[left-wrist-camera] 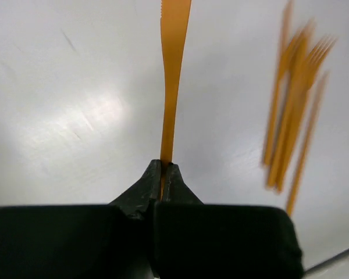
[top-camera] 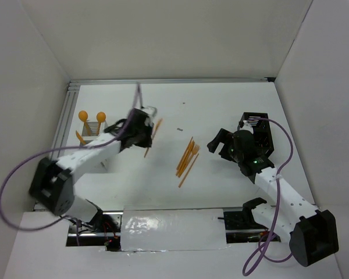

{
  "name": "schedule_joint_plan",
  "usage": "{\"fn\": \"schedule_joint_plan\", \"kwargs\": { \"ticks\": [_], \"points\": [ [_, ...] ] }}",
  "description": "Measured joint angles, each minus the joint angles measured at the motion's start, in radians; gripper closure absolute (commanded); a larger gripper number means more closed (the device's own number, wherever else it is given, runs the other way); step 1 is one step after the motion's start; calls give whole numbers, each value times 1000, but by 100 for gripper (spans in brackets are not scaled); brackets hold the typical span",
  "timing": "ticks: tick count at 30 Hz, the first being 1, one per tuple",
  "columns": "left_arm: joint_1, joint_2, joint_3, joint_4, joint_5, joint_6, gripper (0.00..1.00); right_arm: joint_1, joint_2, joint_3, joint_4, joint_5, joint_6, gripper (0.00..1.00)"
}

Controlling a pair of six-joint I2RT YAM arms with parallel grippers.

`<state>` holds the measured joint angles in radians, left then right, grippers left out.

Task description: Sort the eating utensils into containers

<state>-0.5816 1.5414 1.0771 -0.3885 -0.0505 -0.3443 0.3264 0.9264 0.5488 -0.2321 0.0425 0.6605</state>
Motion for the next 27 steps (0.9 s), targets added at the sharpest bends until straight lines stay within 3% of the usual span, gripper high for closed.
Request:
{"fn": "schedule_joint_plan", "kwargs": {
  "ticks": [4,8,16,27],
  "points": [
    [187,-400,-118,196,3,-14,99,-2,12,0,9,-12,0,0],
    [311,-637,-179,324,-8,-19,99,-5,44,-1,16,-33,0,0],
    [501,-808,-375,450,-186,-35,97,-6,108,-1,46,-66,-24,0],
    [594,-895,-586,534,-444,-104,97,-6,142,-1,80,-86,-42,0]
  ]
}}
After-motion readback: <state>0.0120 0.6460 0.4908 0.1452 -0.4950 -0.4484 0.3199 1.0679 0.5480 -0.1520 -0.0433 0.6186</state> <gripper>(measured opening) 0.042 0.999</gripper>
